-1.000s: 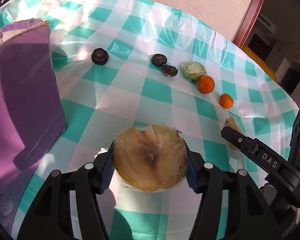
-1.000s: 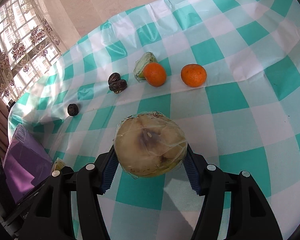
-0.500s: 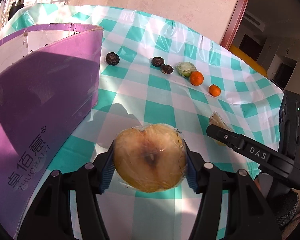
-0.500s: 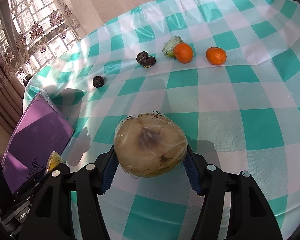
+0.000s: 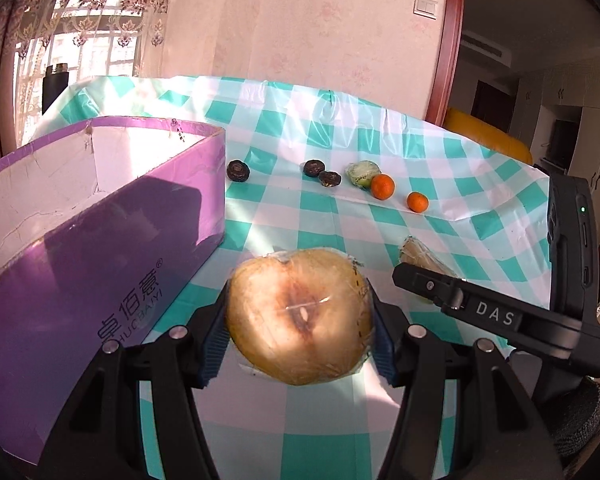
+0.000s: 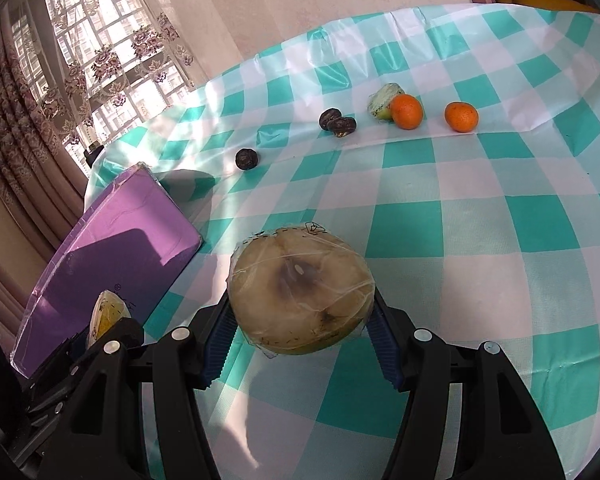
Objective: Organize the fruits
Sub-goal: 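Carry both wrapped fruit halves over the box with both grippers, then release both wrapped fruit halves into the box with both grippers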
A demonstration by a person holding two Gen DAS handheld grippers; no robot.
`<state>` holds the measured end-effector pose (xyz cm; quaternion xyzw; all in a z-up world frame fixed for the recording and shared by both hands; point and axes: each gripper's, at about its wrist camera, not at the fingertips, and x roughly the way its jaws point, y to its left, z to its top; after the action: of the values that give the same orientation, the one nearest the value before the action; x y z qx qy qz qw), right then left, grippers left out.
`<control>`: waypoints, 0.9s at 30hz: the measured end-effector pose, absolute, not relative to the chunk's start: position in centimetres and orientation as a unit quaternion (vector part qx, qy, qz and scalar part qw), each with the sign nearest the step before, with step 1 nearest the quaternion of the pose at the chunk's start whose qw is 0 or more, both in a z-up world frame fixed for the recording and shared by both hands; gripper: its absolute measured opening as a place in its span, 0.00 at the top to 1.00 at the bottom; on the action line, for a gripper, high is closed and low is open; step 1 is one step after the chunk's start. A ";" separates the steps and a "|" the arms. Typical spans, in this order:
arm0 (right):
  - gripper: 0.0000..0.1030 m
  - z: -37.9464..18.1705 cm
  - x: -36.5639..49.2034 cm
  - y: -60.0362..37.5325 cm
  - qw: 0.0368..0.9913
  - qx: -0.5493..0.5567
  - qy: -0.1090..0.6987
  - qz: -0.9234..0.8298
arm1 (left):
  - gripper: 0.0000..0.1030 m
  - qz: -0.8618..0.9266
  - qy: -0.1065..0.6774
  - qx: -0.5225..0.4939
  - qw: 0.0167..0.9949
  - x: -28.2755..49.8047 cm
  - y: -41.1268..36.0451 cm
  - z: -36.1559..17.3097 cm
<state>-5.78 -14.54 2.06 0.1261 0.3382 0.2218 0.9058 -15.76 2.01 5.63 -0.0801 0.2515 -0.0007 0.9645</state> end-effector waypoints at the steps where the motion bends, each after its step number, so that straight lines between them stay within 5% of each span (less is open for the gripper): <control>1: 0.42 2.3 -6.0 -14.5 0.905 0.136 0.334 0.225 | 0.43 0.005 0.239 -0.076 0.968 -16.2 2.1 6.5; 16: 0.42 9.5 -9.8 -5.8 0.898 0.106 0.271 0.330 | 0.42 0.146 0.160 -0.086 0.973 -21.3 12.1 16.1; 27: 0.42 12.1 -10.6 4.1 0.898 -0.017 0.266 0.350 | 0.42 0.240 0.273 -0.035 0.931 -20.8 20.6 14.1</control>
<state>-10.65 4.05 12.12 -0.0167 0.2656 0.3501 0.8981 -20.81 20.60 14.14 -0.0351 0.2729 0.2401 0.9309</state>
